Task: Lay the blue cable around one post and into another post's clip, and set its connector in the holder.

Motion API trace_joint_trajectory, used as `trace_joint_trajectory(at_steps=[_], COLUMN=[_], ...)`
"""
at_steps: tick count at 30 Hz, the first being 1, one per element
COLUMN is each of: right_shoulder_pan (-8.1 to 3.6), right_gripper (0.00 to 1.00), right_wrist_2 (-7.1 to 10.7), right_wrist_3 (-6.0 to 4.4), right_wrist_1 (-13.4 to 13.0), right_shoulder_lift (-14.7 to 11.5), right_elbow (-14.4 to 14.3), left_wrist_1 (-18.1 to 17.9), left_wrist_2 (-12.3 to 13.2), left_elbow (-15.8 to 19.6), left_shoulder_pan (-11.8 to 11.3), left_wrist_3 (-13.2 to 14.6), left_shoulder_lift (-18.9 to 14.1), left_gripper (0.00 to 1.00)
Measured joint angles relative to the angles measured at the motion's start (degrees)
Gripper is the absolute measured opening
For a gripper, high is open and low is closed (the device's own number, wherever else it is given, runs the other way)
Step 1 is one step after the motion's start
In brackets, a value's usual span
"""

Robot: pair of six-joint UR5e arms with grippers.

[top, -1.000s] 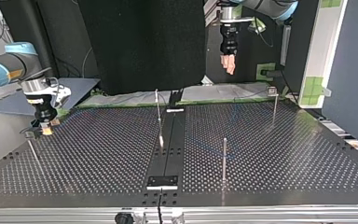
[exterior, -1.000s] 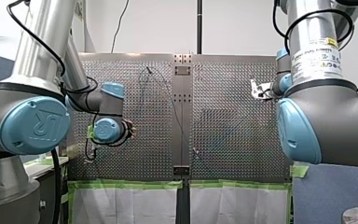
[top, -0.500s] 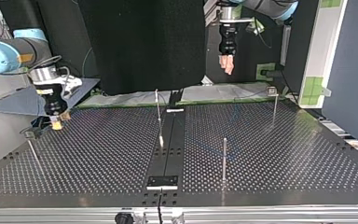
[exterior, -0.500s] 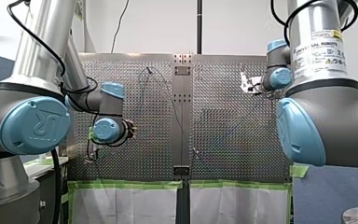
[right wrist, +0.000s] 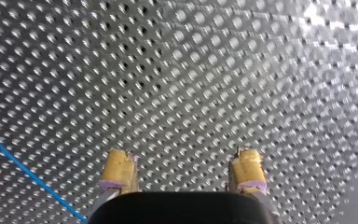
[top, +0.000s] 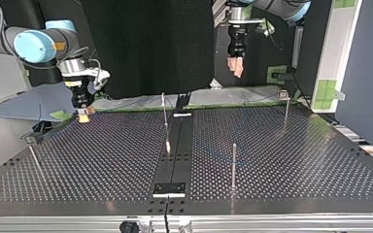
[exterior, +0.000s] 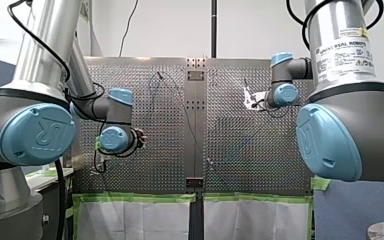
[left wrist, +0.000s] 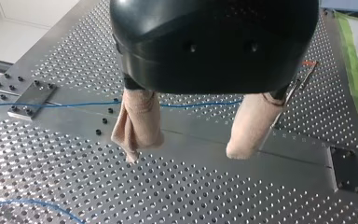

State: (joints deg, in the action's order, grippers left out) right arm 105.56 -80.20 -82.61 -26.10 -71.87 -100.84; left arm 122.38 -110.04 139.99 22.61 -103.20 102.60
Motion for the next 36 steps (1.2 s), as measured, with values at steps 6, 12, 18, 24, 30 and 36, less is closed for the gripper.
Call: trace_joint_trajectory(at_steps=[6,12,18,24,30,36], right_shoulder_pan=[2.91,5.59,8.57,11.57,14.33,17.21], right_gripper=[0.99,0.99,0.99,0.99,0.99,0.99], right_wrist_2=[-2.89,-5.58,-8.56,-11.55,-14.33,-17.20], right_wrist_3=[1.04,1.74,2.44,3.60,4.36,4.74], right_wrist_1=[-1.13,-1.72,-4.23,-5.55,-5.95,-5.14], right_shoulder_lift=[0.17,0.24,0.90,3.28,6.01,8.27], right_elbow=[-2.18,-4.25,-5.71,-5.58,-4.54,-3.25], left_wrist_1=[-0.05,0.17,0.23,0.23,0.23,0.23], left_wrist_2=[-0.98,-1.05,-1.01,-0.87,-0.83,-0.83], left_elbow=[0.00,0.00,0.00,-0.01,0.00,-0.01], left_shoulder_pan=[0.00,0.00,0.00,-0.01,-0.01,-0.01], left_wrist_3=[0.09,0.10,-0.04,-0.18,-0.42,-1.29], left_shoulder_lift=[0.00,0.00,0.00,0.00,0.00,0.00], left_gripper=[1.00,1.00,1.00,1.00,1.00,1.00])
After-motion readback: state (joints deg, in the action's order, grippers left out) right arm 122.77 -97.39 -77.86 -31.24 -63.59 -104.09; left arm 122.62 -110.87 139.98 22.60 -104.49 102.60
